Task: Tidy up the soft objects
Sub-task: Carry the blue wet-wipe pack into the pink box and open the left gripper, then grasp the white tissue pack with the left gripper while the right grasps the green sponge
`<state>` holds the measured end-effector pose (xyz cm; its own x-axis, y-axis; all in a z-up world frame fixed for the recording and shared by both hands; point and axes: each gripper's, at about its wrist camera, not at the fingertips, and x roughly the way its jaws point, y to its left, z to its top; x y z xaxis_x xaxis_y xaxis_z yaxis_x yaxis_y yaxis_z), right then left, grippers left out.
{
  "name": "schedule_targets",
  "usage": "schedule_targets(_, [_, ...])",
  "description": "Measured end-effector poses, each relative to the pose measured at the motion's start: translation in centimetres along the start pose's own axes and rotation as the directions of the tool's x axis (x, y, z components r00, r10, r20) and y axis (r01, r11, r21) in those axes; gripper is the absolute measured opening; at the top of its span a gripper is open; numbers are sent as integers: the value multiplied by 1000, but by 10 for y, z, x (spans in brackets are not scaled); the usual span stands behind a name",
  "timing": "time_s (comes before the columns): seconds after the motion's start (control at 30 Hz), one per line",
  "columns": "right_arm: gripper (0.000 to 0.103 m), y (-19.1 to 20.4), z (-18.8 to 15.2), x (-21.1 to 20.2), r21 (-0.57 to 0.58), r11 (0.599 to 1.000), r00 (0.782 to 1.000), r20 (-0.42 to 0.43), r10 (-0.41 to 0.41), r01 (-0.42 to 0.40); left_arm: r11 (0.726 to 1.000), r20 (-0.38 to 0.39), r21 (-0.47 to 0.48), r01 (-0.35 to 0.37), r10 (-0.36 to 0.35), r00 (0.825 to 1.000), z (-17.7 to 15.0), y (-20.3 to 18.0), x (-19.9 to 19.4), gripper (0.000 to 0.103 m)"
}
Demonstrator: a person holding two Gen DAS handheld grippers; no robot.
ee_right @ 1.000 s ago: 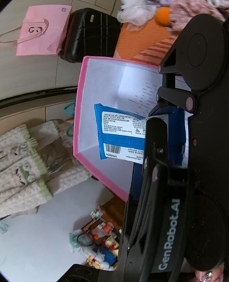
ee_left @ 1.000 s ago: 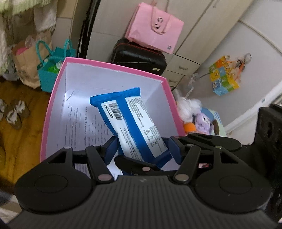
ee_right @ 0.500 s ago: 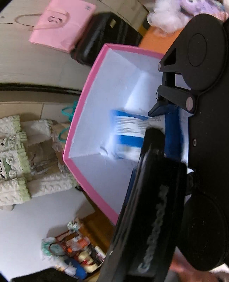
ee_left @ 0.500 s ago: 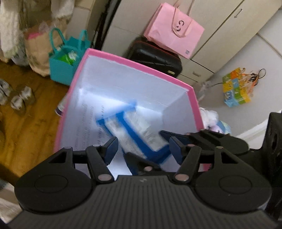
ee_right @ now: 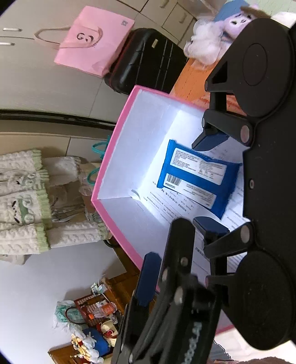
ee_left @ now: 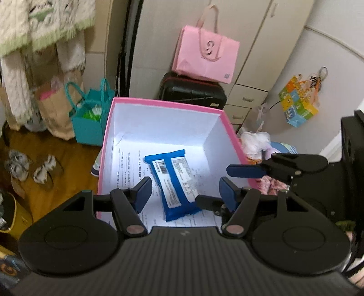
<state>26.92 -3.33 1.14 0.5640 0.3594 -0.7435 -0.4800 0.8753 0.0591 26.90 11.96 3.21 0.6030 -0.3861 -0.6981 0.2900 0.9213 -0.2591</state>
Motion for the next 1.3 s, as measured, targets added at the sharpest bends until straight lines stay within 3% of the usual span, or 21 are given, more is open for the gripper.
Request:
schedule_targets(0.27, [69, 5, -22, -49, -18, 1000, 999, 46, 8, -7, 997, 45, 70, 25, -28, 999, -16, -25, -47, 66])
schedule_targets(0.43, [69, 6, -34, -82, -13, 1000, 997, 66, 26, -25, 994, 11, 49, 102, -102, 995, -25, -33, -65, 67])
schedule_targets(0.57, [69, 6, -48, -110, -24, 999, 995, 90, 29, -27, 991, 27, 106, 84, -87, 996, -37, -49, -82, 67])
schedule_targets(0.77, [70, 0, -77, -146, -18, 999, 993, 112, 32, -30, 976, 15, 184, 114, -119, 993, -56, -78, -96, 73])
schedule_targets(1.1, [71, -42, -134, -190, 73, 997, 992, 124, -31, 22, 939, -18, 316, 135, -137, 990, -82, -135, -97, 73])
schedule_targets(1.3, [72, -71, -168, -207, 122, 992, 988, 140, -61, 45, 914, -69, 357, 193, -180, 981, -97, -166, -81, 73])
